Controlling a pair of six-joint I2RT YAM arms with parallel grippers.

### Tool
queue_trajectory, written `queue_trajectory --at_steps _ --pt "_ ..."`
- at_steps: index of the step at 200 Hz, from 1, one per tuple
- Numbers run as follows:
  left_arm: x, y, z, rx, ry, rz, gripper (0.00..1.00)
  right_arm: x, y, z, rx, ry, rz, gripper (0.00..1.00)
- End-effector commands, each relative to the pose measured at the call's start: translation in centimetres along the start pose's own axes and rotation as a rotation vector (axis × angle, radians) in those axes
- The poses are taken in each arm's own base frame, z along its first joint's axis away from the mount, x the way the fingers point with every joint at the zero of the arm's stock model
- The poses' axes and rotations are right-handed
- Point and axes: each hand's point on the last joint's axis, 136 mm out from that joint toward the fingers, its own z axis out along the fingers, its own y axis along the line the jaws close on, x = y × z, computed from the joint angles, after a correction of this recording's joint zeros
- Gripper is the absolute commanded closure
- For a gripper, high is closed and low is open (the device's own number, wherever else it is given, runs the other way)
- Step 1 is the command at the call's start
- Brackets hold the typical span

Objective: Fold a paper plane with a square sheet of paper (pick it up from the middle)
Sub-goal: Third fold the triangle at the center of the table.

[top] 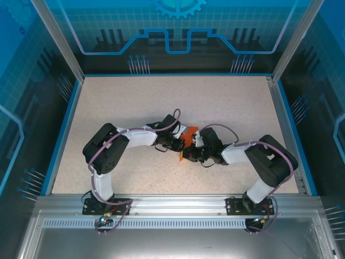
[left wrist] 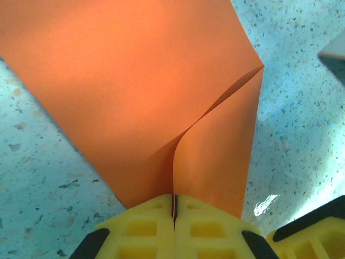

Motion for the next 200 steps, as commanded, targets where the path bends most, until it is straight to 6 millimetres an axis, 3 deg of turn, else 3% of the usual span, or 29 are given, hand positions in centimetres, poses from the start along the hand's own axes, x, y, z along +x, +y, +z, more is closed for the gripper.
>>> queue_trajectory --at_steps 1,56,106,131,172,200 --pt "2.5 1.2 1.0 -0.029 0.085 -0.011 0.98 0.9 -0.7 0.8 0.024 0.015 0.011 0.97" --pt "2.7 1.3 0.9 -0.031 0.086 -0.011 0.98 1.6 -2.6 1.6 0.070 0.043 0.041 0.98" --pt "2.7 1.2 0.9 -0.030 0.087 -0.011 0.98 1.3 -0.2 0.4 0.032 0.019 -0.007 0.97" --pt "2.6 1.2 0.9 -0.029 0.084 -0.011 0.98 1.8 0.2 0.7 0.035 0.029 -0.012 0.97" --pt "2.5 1.1 0.8 -0.025 0.085 -0.012 0.98 1.8 -0.7 1.5 0.084 0.031 -0.004 0.99" --pt "2.5 1.1 0.8 -0.027 0.084 -0.011 0.98 2.3 -2.4 1.9 0.149 0.050 0.029 0.99"
